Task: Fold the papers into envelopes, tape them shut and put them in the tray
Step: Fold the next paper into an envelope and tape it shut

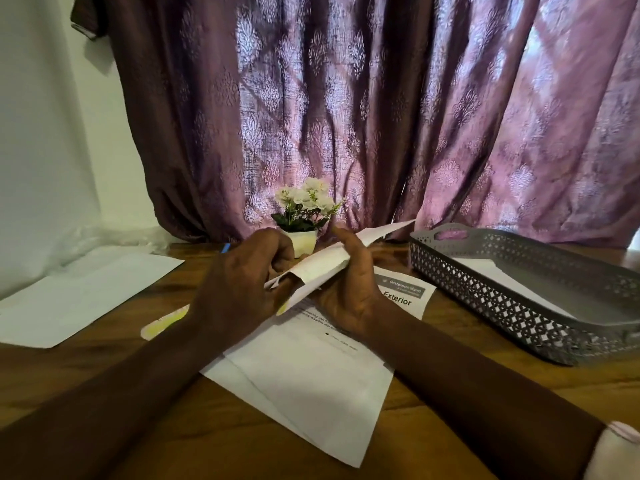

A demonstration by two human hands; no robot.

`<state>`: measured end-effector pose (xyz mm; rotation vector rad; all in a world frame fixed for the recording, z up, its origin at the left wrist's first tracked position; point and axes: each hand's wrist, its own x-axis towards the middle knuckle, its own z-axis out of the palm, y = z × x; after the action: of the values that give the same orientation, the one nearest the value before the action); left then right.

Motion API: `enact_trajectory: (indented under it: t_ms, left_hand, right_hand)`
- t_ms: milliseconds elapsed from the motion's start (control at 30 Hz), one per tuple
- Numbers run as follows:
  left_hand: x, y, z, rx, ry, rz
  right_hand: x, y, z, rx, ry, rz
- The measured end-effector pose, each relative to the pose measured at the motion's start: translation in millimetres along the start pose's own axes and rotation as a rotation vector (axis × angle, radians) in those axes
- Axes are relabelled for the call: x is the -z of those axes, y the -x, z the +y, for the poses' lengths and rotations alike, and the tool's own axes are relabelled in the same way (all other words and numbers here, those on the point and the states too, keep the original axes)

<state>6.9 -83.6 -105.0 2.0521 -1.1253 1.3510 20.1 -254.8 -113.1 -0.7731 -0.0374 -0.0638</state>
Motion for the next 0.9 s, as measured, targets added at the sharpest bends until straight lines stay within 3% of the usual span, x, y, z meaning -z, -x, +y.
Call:
enact_trajectory:
  t_ms: [200, 500, 700, 900]
  left_hand:
    - [7, -2, -15, -0.039, 0.100, -0.223]
    - [8, -1, -9, 0.030, 0.061, -0.142]
    - [12, -1, -3, -0.030, -0.134, -0.126]
    - [8, -1, -9, -0.011, -0.076, -0.092]
  right_hand:
    - [5, -5, -16, 0.060, -0.032, 0.020]
    - [2, 1, -2, -0.009, 0.036, -0.041]
    - [-1, 10, 4, -0.097, 0.081, -0.170]
    - [-6, 13, 9, -0.138, 0.120, -0.270]
